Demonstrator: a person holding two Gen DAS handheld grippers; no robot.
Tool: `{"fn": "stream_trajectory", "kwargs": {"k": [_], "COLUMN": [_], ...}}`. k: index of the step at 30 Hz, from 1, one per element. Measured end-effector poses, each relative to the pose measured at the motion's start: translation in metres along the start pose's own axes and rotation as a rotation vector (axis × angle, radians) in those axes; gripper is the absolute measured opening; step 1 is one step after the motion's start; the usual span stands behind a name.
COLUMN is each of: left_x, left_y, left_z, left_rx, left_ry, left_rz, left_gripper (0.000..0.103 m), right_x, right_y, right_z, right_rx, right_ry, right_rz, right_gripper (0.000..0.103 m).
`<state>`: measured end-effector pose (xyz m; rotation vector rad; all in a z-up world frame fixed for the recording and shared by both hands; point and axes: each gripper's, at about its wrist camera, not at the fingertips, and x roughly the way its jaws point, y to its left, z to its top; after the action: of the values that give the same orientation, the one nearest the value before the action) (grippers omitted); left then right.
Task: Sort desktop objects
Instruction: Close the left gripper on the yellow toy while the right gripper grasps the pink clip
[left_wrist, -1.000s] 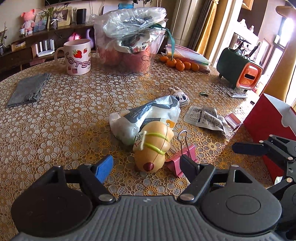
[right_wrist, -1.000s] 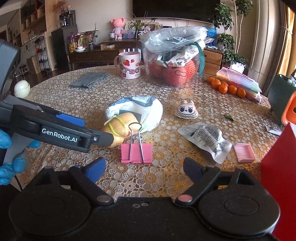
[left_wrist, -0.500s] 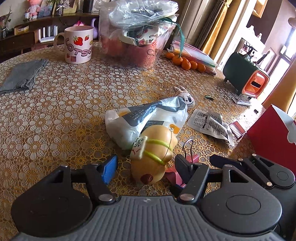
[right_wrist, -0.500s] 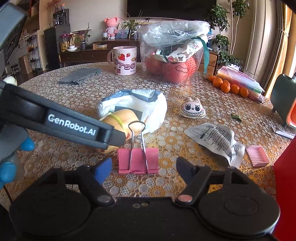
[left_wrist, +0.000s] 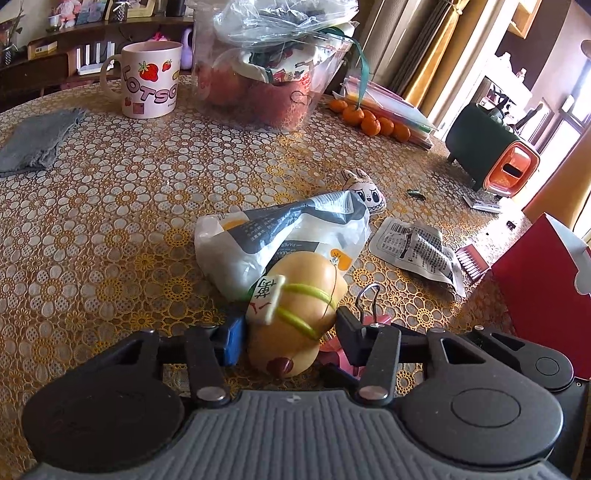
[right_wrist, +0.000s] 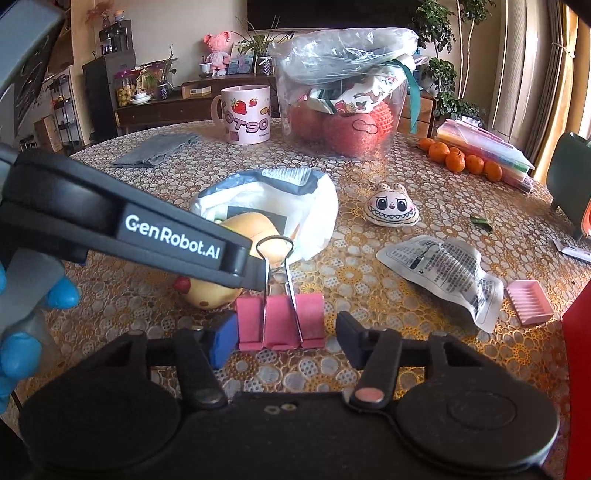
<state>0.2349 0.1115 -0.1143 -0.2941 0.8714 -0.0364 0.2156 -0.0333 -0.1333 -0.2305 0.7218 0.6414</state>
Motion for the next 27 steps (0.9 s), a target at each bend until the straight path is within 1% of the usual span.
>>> {"fn": "stream_trajectory", "kwargs": {"k": [4, 13, 19, 27], "left_x": [-0.001, -0.005, -0.011, -0.025], "left_y": [-0.001, -0.002, -0.005, -0.016], "left_z": [-0.001, -0.005, -0.013, -0.026], "left_rx": [0.004, 0.001, -0.004, 0.0], "left_ry": [-0.002, 0.001, 0.006, 0.011], "left_rz": [0.005, 0.001, -0.006, -0.021], "left_gripper": [0.048, 0.046, 0.046, 0.046], "right_x": [0.0, -0.006, -0.019, -0.038], "right_y": [0.001, -0.003, -0.014, -0.037], "right_z": [0.0, -0.004, -0.012, -0.023], "right_rx": [-0.006, 0.004, 0.011, 0.064], "right_ry": [0.002, 0.015, 0.027, 0.035], "right_rz": [0.012, -0.002, -0.024, -0.066], "right_gripper": [0.048, 0.048, 0.048, 0.048]}}
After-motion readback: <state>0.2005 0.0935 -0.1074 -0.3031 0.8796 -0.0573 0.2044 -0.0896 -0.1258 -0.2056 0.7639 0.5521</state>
